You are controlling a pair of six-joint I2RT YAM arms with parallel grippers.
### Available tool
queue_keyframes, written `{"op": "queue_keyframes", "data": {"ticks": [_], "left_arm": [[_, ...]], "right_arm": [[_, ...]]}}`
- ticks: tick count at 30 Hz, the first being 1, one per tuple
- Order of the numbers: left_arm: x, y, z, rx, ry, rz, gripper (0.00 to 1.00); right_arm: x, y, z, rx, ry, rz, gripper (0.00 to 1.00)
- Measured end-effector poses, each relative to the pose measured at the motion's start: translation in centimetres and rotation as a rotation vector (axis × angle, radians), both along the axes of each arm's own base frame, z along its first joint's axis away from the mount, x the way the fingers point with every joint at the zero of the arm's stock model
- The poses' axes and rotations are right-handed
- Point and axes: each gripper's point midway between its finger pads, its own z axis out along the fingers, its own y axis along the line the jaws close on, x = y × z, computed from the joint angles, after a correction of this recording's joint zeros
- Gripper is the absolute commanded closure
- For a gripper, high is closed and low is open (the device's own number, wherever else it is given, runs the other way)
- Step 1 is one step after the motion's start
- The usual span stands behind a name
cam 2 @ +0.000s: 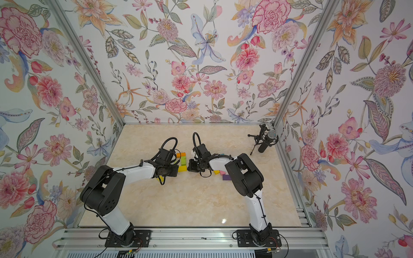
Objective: Assemble the letter p with building blocks
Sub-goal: Assemble the building block at the center of the board.
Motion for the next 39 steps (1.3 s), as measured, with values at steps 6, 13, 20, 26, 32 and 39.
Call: {"op": "queue_keyframes", "data": {"ticks": [6, 13, 20, 26, 32, 39], "left_arm": [[-0.1, 0.1, -0.4, 0.005, 0.01, 0.0, 1.0], [0.1, 0.0, -0.5, 0.003, 0.006, 0.0, 1.0], [0.4, -0.2, -0.4, 0.003, 0.004, 0.001, 1.0], [0.5, -0.1, -0.4, 0.007, 0.004, 0.003, 1.0], [0.8, -0.1, -0.5, 0.007, 0.005, 0.006, 1.0], [0.9, -0.2, -0.5, 0.009, 0.006, 0.003, 1.0]], "right_arm": [[0.1, 0.2, 0.0, 0.001, 0.003, 0.002, 1.0], [0.3, 0.3, 0.0, 0.002, 0.003, 0.003, 1.0], [0.5, 0.6, 0.0, 0.006, 0.003, 0.005, 1.0], [0.8, 0.7, 0.0, 0.008, 0.003, 0.005, 1.0], [0.8, 0.7, 0.0, 0.009, 0.004, 0.005, 1.0], [1.2, 0.7, 0.0, 0.013, 0.004, 0.001, 1.0]]}}
